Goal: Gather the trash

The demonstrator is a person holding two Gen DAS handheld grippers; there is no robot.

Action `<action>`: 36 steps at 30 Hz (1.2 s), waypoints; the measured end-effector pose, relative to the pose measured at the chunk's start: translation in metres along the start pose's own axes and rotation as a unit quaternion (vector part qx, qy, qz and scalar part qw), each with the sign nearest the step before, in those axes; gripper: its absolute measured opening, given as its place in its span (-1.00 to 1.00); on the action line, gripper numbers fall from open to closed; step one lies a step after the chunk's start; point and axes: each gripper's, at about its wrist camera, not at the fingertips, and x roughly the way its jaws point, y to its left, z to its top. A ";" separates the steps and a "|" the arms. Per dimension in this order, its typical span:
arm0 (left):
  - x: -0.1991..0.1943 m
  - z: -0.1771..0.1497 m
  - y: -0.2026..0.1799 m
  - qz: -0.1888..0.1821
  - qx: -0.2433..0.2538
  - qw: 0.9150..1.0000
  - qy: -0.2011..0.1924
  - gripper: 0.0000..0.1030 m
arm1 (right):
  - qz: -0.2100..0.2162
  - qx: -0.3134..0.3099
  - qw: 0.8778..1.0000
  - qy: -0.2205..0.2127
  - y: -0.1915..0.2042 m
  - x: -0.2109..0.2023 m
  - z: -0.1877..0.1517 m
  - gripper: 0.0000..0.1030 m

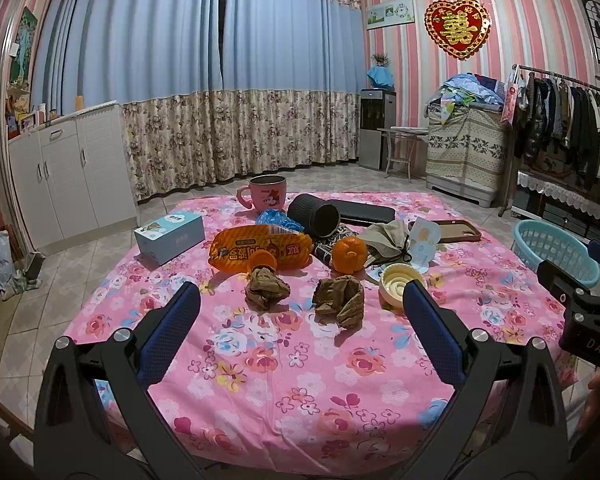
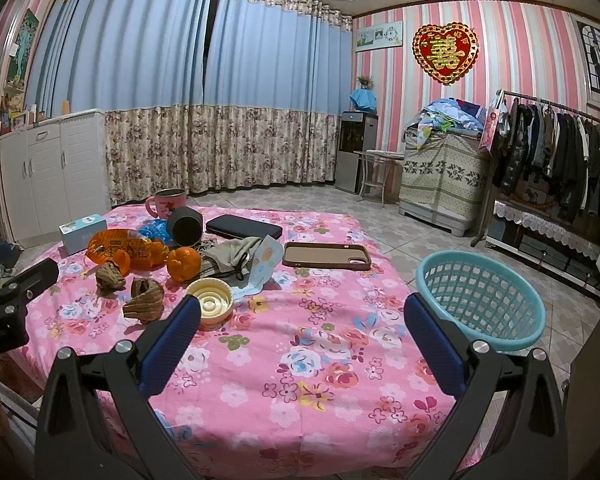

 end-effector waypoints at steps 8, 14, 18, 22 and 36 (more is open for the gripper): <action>0.000 0.000 0.001 0.000 -0.001 1.000 0.001 0.90 | 0.000 0.000 1.000 0.001 0.000 0.001 0.000 0.93; 0.001 -0.001 -0.001 0.000 -0.002 1.000 0.001 0.90 | 0.000 0.000 1.000 0.001 -0.001 -0.001 0.000 0.93; 0.001 -0.002 -0.001 0.000 -0.002 1.000 0.001 0.90 | -0.001 0.000 1.000 0.001 0.000 -0.001 0.000 0.93; 0.000 -0.001 -0.001 0.000 -0.002 1.000 0.001 0.90 | 0.000 0.000 1.000 0.001 0.000 -0.001 0.000 0.93; 0.001 -0.001 0.000 0.000 -0.001 1.000 0.002 0.90 | -0.001 0.000 1.000 0.001 0.001 0.000 0.001 0.93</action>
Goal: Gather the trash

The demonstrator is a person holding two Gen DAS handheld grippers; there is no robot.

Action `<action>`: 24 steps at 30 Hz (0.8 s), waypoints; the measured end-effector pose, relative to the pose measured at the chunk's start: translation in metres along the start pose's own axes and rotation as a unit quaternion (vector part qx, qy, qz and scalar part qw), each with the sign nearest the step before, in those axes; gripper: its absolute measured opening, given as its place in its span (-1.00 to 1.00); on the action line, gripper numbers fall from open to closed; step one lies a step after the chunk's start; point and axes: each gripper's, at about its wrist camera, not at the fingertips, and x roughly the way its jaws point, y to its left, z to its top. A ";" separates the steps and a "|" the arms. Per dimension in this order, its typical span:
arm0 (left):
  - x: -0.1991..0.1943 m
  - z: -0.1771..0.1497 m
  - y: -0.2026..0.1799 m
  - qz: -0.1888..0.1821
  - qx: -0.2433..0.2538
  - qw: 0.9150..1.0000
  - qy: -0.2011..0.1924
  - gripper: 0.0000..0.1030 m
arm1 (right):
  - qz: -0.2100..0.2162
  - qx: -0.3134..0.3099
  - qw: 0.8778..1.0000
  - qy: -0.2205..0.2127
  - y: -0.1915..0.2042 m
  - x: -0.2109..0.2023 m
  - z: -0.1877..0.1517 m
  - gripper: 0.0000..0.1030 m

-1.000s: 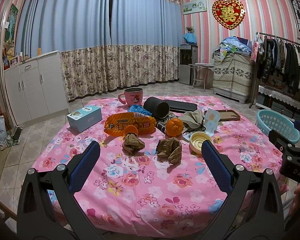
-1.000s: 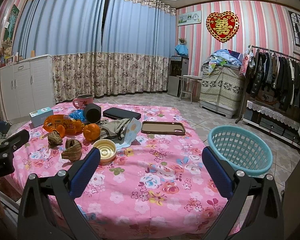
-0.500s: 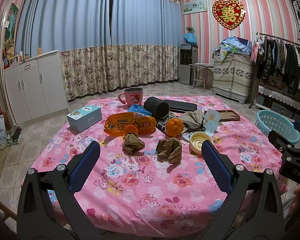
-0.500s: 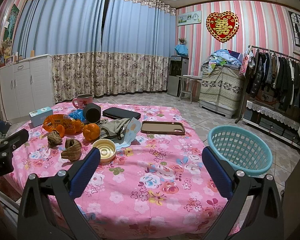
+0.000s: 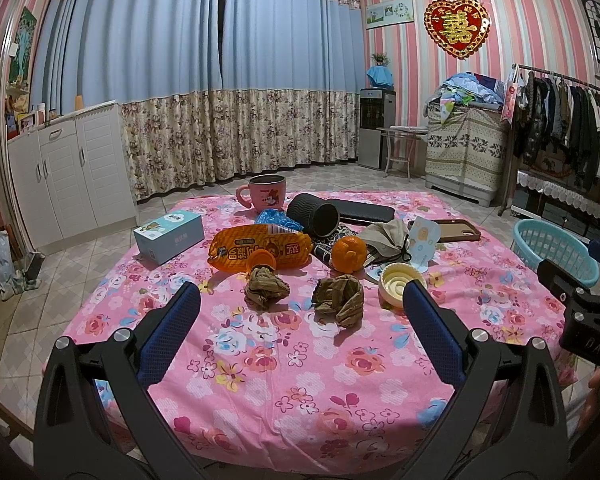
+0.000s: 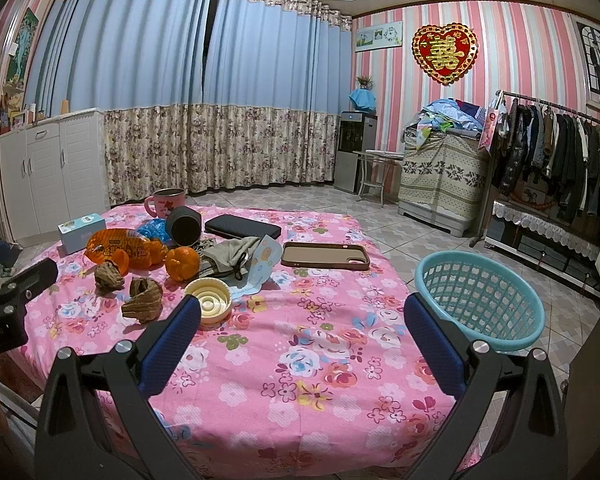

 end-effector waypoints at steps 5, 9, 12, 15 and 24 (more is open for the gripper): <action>0.000 -0.001 0.000 -0.002 -0.001 1.000 0.001 0.90 | -0.001 -0.002 1.000 0.001 -0.002 0.001 -0.001 0.93; 0.000 -0.003 -0.002 -0.004 -0.002 1.000 0.002 0.90 | -0.003 -0.001 1.000 0.001 -0.006 -0.003 -0.003 0.93; -0.001 -0.003 -0.003 -0.003 -0.002 1.000 0.002 0.90 | -0.002 -0.001 1.000 0.001 -0.006 -0.003 -0.003 0.93; -0.002 -0.003 -0.003 -0.002 -0.003 1.000 0.003 0.90 | -0.003 -0.001 1.000 0.000 -0.008 -0.003 -0.003 0.93; 0.002 0.008 -0.002 0.007 0.001 1.000 0.008 0.90 | -0.007 0.002 1.000 -0.001 -0.007 -0.003 0.003 0.93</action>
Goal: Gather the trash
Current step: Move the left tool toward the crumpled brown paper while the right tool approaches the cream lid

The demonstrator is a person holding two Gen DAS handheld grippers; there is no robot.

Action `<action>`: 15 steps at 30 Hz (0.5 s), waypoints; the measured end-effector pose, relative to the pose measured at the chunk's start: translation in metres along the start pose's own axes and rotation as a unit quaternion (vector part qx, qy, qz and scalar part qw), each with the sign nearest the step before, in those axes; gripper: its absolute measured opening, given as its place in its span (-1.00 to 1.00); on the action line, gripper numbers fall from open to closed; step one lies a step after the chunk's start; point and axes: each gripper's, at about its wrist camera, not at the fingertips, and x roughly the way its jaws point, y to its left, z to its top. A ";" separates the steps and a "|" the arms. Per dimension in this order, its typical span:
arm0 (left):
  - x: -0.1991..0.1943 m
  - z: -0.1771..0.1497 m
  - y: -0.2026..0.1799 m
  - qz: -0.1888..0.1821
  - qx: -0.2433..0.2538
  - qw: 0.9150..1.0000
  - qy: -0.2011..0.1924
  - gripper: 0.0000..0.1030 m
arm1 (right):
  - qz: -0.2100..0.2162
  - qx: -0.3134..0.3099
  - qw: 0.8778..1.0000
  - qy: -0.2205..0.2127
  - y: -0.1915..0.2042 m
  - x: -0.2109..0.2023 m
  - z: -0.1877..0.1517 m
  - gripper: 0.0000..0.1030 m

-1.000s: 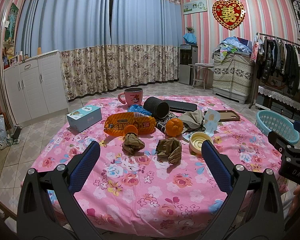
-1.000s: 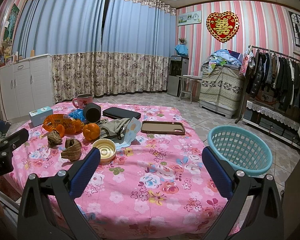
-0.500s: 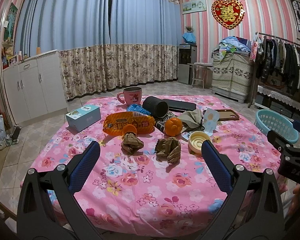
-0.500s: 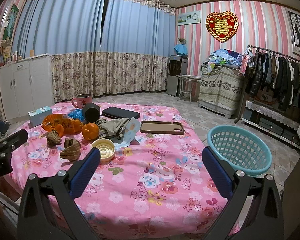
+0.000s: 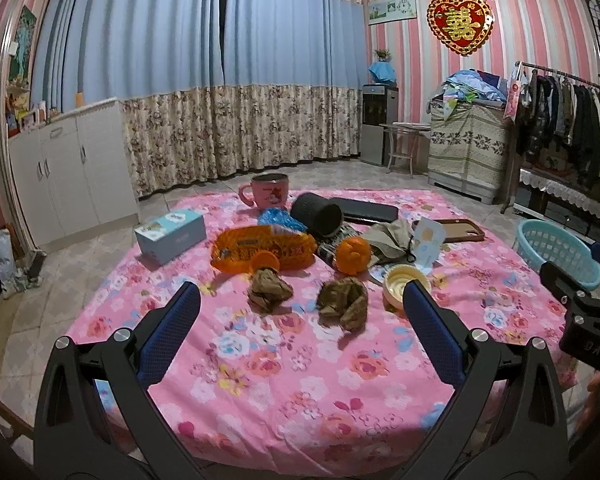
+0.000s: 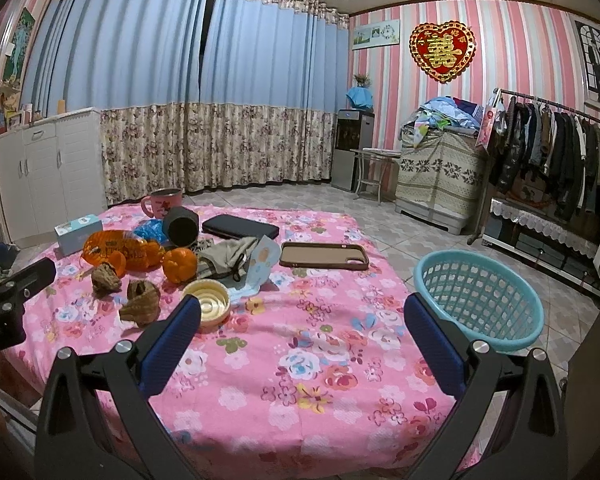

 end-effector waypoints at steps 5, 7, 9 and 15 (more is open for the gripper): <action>0.002 0.015 0.015 0.011 -0.008 1.000 -0.004 0.90 | 0.006 0.000 1.000 -0.007 0.009 0.003 0.015 0.93; 0.006 0.020 0.023 0.015 -0.013 1.000 -0.002 0.90 | 0.008 -0.005 1.000 -0.010 0.015 0.005 0.021 0.93; 0.013 0.027 0.031 0.018 -0.015 1.000 0.003 0.90 | 0.011 -0.012 1.000 -0.012 0.021 0.009 0.024 0.93; 0.041 0.046 0.053 0.026 -0.023 0.999 0.013 0.90 | 0.016 -0.013 0.999 0.027 0.027 0.043 0.033 0.93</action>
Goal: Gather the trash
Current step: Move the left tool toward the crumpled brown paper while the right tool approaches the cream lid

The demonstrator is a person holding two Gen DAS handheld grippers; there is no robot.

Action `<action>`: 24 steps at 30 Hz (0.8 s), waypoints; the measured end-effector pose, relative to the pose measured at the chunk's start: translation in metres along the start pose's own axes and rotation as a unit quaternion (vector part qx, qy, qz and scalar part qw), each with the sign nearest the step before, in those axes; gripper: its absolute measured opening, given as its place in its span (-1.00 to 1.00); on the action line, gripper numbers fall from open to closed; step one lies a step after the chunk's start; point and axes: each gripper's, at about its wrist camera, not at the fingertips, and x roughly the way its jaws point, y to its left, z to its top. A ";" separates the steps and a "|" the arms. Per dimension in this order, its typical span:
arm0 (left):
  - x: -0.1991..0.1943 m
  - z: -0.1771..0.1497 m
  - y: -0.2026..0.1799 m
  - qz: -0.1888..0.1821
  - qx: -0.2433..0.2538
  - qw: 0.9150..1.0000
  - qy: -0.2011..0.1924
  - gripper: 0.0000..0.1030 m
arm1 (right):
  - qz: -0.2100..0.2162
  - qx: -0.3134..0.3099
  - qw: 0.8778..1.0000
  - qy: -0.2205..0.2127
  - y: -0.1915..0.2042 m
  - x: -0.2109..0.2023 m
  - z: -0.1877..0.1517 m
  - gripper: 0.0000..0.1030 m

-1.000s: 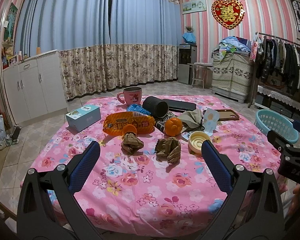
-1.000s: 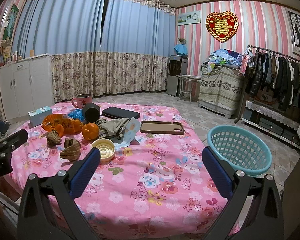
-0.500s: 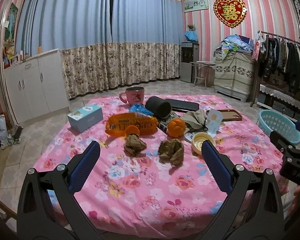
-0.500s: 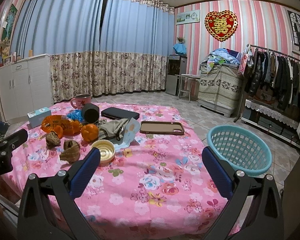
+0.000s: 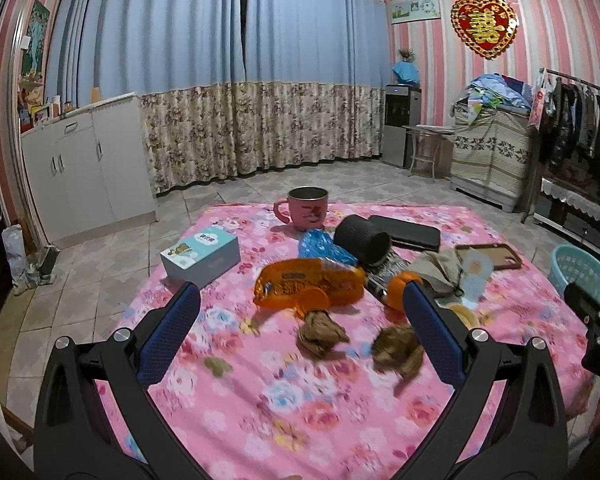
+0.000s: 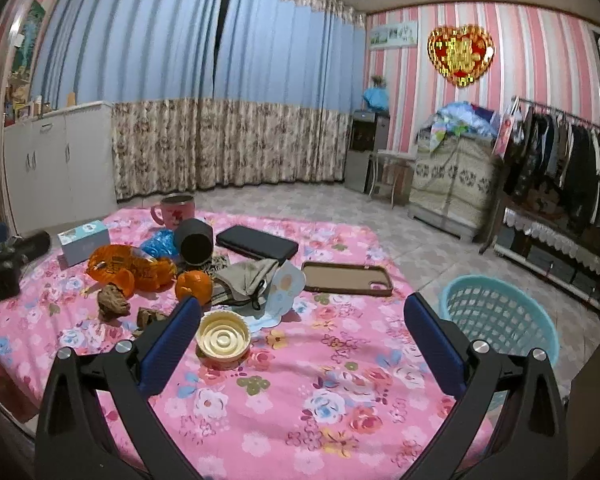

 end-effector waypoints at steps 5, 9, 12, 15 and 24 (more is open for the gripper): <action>0.028 0.017 0.008 -0.008 -0.027 0.999 0.015 0.90 | 0.013 -0.001 0.999 0.043 0.006 0.043 0.006 0.93; 0.046 0.018 0.005 0.000 -0.032 0.999 0.018 0.90 | 0.018 -0.026 0.997 0.070 0.020 0.074 -0.002 0.93; 0.057 0.009 0.005 0.012 -0.034 0.999 0.037 0.90 | 0.022 -0.034 0.993 0.106 0.025 0.098 -0.015 0.89; 0.065 0.006 0.016 0.011 -0.058 0.997 0.051 0.90 | 0.043 -0.018 0.988 0.145 0.026 0.113 -0.023 0.58; 0.072 0.002 0.025 0.022 -0.075 0.995 0.062 0.90 | 0.071 -0.026 0.979 0.190 0.036 0.133 -0.032 -0.06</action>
